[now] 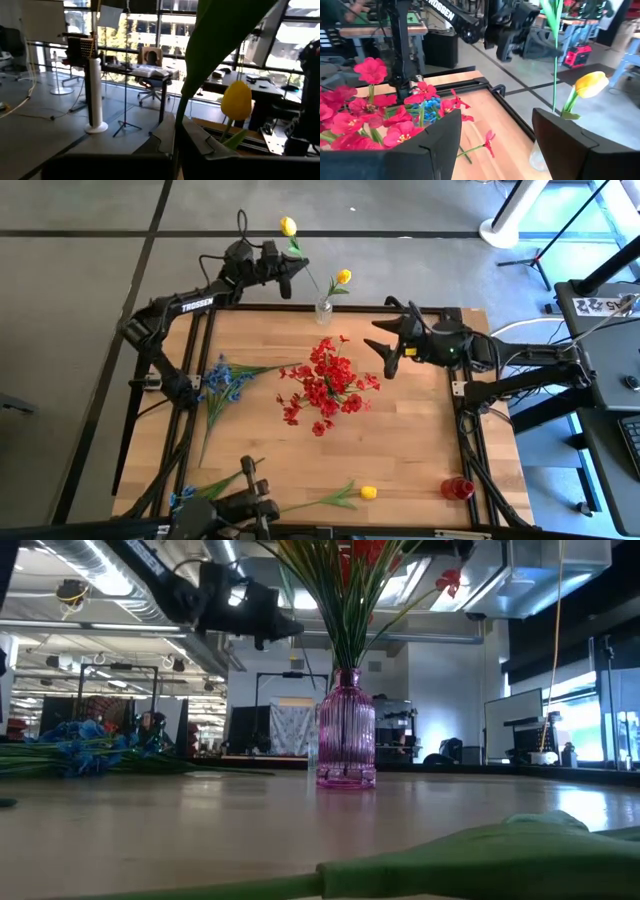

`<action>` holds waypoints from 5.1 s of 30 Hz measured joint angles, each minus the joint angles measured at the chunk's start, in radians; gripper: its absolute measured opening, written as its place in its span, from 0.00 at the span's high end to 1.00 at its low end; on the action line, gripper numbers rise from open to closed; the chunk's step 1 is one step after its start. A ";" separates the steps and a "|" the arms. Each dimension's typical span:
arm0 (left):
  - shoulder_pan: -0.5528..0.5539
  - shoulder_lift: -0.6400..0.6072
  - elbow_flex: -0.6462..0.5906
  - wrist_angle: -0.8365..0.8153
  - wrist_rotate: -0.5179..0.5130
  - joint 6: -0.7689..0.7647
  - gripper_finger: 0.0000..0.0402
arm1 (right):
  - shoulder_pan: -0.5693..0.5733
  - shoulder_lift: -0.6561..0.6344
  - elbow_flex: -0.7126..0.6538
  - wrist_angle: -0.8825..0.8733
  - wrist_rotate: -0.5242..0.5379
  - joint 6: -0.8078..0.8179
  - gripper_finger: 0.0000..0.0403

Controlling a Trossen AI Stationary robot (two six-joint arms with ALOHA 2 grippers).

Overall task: Sort flowers into vase by color
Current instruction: Put the top yellow tulip into the transparent vase, then put the yellow tulip into the transparent vase

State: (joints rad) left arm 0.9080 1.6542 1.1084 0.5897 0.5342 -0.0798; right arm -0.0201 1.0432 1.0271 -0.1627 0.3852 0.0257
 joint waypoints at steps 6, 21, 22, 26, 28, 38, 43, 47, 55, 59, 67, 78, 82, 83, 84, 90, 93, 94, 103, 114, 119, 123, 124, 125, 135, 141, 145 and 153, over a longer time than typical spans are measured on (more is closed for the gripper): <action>0.019 0.052 0.000 0.070 0.082 0.013 0.98 | 0.070 0.001 0.000 0.003 0.147 0.025 0.40; 0.012 0.078 0.000 0.063 0.102 0.057 0.98 | 0.092 0.014 0.000 0.066 0.350 0.079 0.40; 0.008 0.092 0.000 0.074 0.105 0.057 0.98 | 0.092 0.020 0.000 0.071 0.359 0.076 0.40; -0.005 0.151 0.000 0.115 0.107 0.040 0.98 | 0.092 0.050 0.000 0.114 0.375 0.073 0.40; -0.011 0.166 0.000 0.132 0.118 0.029 0.98 | 0.092 0.061 0.000 0.123 0.377 0.073 0.40; -0.031 0.166 0.000 0.075 0.125 0.037 0.98 | 0.092 0.075 0.000 0.143 0.399 0.067 0.40; -0.031 0.166 0.000 0.009 0.060 0.038 0.97 | 0.092 0.086 0.000 0.131 0.401 0.067 0.40; -0.031 0.166 0.000 -0.025 0.044 0.059 0.90 | 0.092 0.101 0.000 0.120 0.408 0.066 0.40; -0.031 0.166 0.087 -0.240 -0.064 0.093 0.65 | 0.092 0.111 0.000 0.087 0.382 0.065 0.40; -0.030 0.166 0.184 -0.435 -0.073 0.129 0.60 | 0.092 0.111 0.000 0.084 0.379 0.066 0.40; -0.030 0.164 0.313 -0.778 -0.216 0.258 0.60 | 0.092 0.111 0.000 0.002 0.323 0.072 0.40; -0.021 -0.070 0.320 -1.168 -0.477 0.330 0.60 | 0.113 0.097 -0.002 -0.439 0.163 0.227 0.40; -0.083 -0.227 0.214 -1.219 -0.357 0.223 0.60 | 0.241 0.100 -0.067 -0.528 0.144 0.335 0.40; -0.119 -0.270 0.171 -1.221 -0.335 0.199 0.60 | 0.292 0.104 -0.089 -0.520 0.143 0.364 0.40; -0.162 -0.311 0.128 -1.227 -0.332 0.177 0.60 | 0.342 0.108 -0.108 -0.506 0.147 0.395 0.40; -0.542 -0.570 -0.135 -1.106 -0.337 -0.067 0.63 | 0.642 0.170 -0.155 -0.446 0.214 0.604 0.40; -0.793 -0.640 -0.272 -0.945 -0.377 -0.208 0.64 | 0.749 0.245 -0.155 -0.349 0.226 0.648 0.40; -0.874 -0.651 -0.311 -0.890 -0.409 -0.252 0.64 | 0.774 0.275 -0.155 -0.306 0.227 0.652 0.40; -1.501 -0.415 -0.399 -0.571 -0.883 -0.592 0.65 | 0.913 0.510 -0.075 -0.174 0.241 0.785 0.40; -1.694 0.117 -0.185 -0.274 -1.050 -0.723 0.54 | 0.944 0.613 0.014 -0.173 0.270 0.842 0.40; -1.686 0.336 0.028 -0.272 -1.072 -0.682 0.50 | 0.943 0.613 0.014 -0.185 0.271 0.842 0.40; -1.652 0.451 0.147 -0.338 -1.094 -0.677 0.49 | 0.943 0.613 0.014 -0.184 0.269 0.845 0.40; -1.641 0.472 0.164 -0.363 -1.108 -0.675 0.49 | 0.943 0.613 0.014 -0.184 0.270 0.845 0.40; -1.627 0.496 0.178 -0.372 -1.116 -0.672 0.49 | 0.943 0.613 0.014 -0.185 0.274 0.844 0.40; -1.563 0.592 0.215 -0.342 -1.026 -0.498 0.53 | 0.943 0.613 0.014 -0.188 0.269 0.838 0.40; -1.565 0.642 0.219 -0.312 -1.053 -0.503 0.63 | 0.943 0.613 0.014 -0.194 0.262 0.834 0.40; -1.567 0.641 0.218 -0.326 -1.108 -0.494 0.79 | 0.943 0.613 0.040 -0.237 0.267 0.830 0.40; -1.577 0.490 0.208 -0.421 -1.225 -0.407 0.97 | 0.960 0.605 0.250 -0.594 0.328 0.853 0.40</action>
State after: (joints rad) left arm -0.6686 2.1444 1.3165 0.1685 -0.6911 -0.4868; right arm 0.9400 1.6479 1.2774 -0.7563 0.7136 0.8785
